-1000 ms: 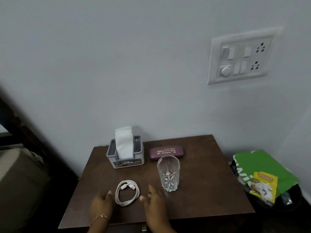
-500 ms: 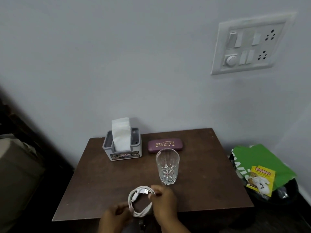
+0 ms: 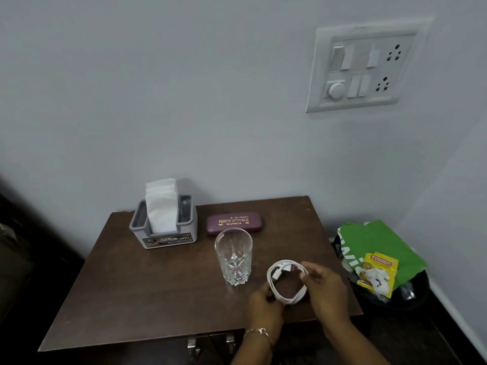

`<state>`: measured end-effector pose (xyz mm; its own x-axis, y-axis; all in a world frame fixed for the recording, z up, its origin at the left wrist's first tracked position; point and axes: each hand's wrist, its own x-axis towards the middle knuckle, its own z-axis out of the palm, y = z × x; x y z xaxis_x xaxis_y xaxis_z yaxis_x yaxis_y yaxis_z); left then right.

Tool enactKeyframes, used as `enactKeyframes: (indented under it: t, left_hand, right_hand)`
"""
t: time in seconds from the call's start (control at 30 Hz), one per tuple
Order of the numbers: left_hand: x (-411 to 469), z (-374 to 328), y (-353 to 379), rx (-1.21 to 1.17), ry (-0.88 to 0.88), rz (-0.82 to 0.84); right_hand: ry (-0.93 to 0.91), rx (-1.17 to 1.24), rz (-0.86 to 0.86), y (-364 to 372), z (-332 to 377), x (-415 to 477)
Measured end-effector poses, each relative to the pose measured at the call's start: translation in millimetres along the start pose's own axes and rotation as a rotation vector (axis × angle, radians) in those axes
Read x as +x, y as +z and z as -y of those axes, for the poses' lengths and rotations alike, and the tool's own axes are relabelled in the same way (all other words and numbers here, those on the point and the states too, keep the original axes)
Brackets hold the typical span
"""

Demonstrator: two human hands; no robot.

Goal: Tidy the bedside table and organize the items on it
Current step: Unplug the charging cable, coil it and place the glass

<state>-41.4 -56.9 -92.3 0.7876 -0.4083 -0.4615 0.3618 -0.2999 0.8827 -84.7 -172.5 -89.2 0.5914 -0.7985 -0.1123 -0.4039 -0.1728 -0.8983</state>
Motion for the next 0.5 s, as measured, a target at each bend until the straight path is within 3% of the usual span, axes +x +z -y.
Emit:
enactKeyframes:
  t: [0.17, 0.3, 0.4, 0.5]
  left_hand:
    - [18, 13, 10, -0.018, 0.025, -0.069]
    - [5, 16, -22, -0.067, -0.023, -0.325]
    - [3, 12, -51, 0.041, 0.087, -0.456]
    - [6, 0, -68, 0.185, 0.236, -0.393]
  right_hand:
    - [-0.053, -0.133, -0.003, 7, -5, 19]
    - [-0.217, -0.099, -0.064, 10, 0, 11]
    - [-0.332, -0.03, 0.14, 25, 13, -1]
    - [-0.313, -0.005, 0.434, 53, 20, -8]
